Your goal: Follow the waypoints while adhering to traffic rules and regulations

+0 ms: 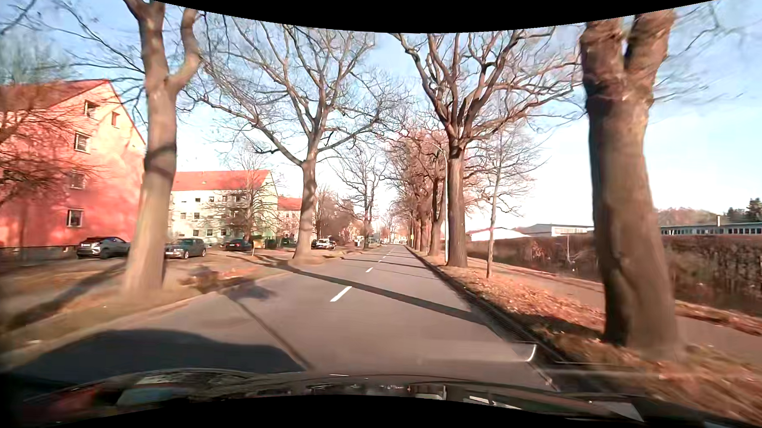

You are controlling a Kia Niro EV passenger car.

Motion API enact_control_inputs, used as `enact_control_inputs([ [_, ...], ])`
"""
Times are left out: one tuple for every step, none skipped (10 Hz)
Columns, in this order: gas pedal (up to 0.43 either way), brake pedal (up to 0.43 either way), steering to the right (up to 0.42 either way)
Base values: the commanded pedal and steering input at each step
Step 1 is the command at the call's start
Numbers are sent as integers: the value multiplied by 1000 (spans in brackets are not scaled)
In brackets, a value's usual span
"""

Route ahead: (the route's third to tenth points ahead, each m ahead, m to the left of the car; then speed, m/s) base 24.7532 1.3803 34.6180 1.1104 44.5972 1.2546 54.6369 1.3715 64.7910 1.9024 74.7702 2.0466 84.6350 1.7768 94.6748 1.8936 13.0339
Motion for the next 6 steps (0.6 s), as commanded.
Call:
enact_control_inputs([
  [110,0,0],
  [110,0,-1],
  [110,0,-1],
  [110,0,-1],
  [110,0,-2],
  [110,0,-3],
])
